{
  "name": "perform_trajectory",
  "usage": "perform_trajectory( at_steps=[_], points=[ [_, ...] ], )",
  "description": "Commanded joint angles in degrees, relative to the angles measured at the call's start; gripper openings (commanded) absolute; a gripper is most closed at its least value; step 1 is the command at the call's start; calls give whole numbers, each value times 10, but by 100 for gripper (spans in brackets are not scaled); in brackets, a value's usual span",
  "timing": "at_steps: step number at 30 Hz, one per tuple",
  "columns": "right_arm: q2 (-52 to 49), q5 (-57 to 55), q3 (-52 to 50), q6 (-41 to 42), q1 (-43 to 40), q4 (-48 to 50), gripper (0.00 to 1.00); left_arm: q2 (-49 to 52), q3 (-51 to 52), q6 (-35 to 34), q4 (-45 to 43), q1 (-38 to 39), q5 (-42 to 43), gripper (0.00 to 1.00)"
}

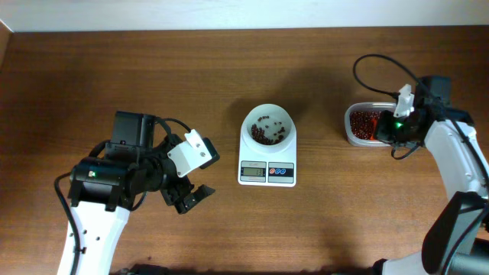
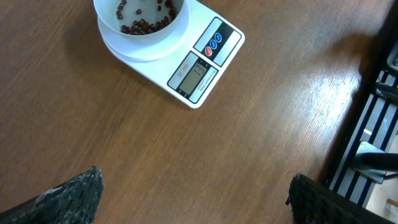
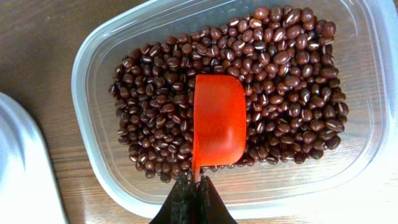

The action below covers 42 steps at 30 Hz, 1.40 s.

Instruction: Scoop and weigh 50g on scale

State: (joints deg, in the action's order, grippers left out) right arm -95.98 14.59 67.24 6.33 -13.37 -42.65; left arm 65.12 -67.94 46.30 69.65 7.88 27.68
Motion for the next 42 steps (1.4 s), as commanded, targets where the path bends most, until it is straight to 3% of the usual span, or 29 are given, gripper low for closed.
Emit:
perform_trajectory(
  at_steps=[1, 37, 42],
  points=[
    [-8, 46, 3, 6, -20, -7, 4, -5, -12, 10, 1, -3, 10, 99],
    [68, 60, 4, 4, -60, -22, 4, -5, -12, 10, 1, -3, 10, 99],
    [68, 112, 4, 4, -92, -26, 4, -5, -12, 10, 1, -3, 10, 99]
  ],
)
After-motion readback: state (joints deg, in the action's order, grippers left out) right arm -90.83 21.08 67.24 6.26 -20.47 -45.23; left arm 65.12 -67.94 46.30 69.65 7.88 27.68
